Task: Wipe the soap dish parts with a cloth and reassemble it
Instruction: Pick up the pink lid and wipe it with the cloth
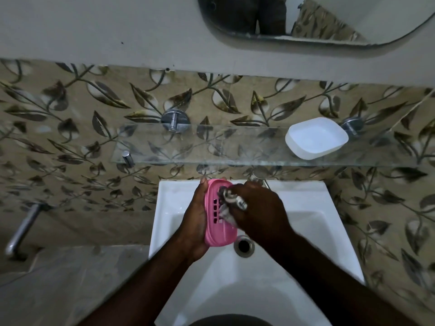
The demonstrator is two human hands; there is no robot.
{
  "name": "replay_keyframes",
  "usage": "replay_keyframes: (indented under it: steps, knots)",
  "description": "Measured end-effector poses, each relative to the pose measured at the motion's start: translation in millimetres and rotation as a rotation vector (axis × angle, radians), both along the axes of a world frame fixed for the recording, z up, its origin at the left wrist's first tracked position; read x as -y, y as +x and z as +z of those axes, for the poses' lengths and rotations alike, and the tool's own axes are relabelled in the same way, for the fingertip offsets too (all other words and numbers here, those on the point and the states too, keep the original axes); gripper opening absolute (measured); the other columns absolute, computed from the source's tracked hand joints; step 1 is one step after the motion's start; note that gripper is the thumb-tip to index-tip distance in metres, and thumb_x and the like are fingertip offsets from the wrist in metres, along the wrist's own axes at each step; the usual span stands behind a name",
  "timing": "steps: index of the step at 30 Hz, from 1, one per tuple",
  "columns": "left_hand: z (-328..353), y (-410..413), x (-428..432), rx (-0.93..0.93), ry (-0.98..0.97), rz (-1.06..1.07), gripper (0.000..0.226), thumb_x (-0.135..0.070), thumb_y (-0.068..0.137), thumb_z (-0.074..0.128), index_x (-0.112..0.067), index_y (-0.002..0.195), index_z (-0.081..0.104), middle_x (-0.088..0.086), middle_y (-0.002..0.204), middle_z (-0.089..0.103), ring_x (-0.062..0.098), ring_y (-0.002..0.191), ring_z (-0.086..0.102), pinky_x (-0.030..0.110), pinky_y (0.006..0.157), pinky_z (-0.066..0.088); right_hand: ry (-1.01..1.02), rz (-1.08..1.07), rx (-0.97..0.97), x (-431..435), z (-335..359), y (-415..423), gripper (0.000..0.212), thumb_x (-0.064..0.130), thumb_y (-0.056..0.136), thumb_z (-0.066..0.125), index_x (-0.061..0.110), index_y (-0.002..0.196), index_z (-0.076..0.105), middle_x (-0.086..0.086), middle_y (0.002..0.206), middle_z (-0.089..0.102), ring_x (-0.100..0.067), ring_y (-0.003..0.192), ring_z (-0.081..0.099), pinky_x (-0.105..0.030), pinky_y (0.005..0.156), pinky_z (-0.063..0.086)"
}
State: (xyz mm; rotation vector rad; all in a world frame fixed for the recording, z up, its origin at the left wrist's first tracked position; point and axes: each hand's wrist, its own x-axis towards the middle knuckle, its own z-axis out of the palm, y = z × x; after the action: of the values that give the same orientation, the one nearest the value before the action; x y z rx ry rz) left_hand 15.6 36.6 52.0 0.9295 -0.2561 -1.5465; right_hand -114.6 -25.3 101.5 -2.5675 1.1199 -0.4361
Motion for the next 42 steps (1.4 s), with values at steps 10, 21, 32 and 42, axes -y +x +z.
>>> replay_keyframes:
  steps: [10,21,32,42]
  knots:
    - [-10,-2,1,-0.129,0.042,0.096,0.072,-0.07,0.073,0.049,-0.009,0.098,0.077,0.019,0.098,0.073,0.029,0.086,0.072,0.039,0.08,0.059,0.965,-0.02,0.392,-18,5,-2,0.015,0.01,0.079,0.076,0.003,0.069,0.067,-0.02,0.064,0.066,-0.026,0.055,0.066,-0.036,0.052,0.054]
    - [-15,-3,0,-0.137,0.032,0.017,0.071,-0.074,0.067,0.05,-0.019,0.103,0.077,0.021,0.116,0.068,0.033,0.101,0.067,0.046,0.093,0.051,0.439,0.203,0.058,-11,2,-19,0.014,0.018,0.071,0.073,0.026,0.083,0.072,0.009,0.08,0.071,-0.01,0.08,0.068,-0.032,0.075,0.053]
    - [-8,-19,2,-0.054,0.026,0.021,0.061,-0.068,0.085,0.039,-0.025,0.115,0.071,0.01,0.117,0.07,0.024,0.107,0.067,0.035,0.077,0.057,-0.149,0.176,0.097,-11,-1,-4,0.034,0.029,0.073,0.074,0.025,0.107,0.072,0.003,0.092,0.07,-0.018,0.082,0.067,-0.023,0.065,0.049]
    - [-4,-10,8,0.106,-0.004,0.081,0.069,-0.078,0.066,0.045,-0.022,0.089,0.079,0.017,0.099,0.073,0.027,0.081,0.072,0.036,0.07,0.058,0.735,-0.198,0.353,-22,-16,-18,0.022,0.03,0.078,0.071,0.014,0.064,0.063,-0.007,0.057,0.07,-0.023,0.053,0.071,-0.04,0.05,0.059]
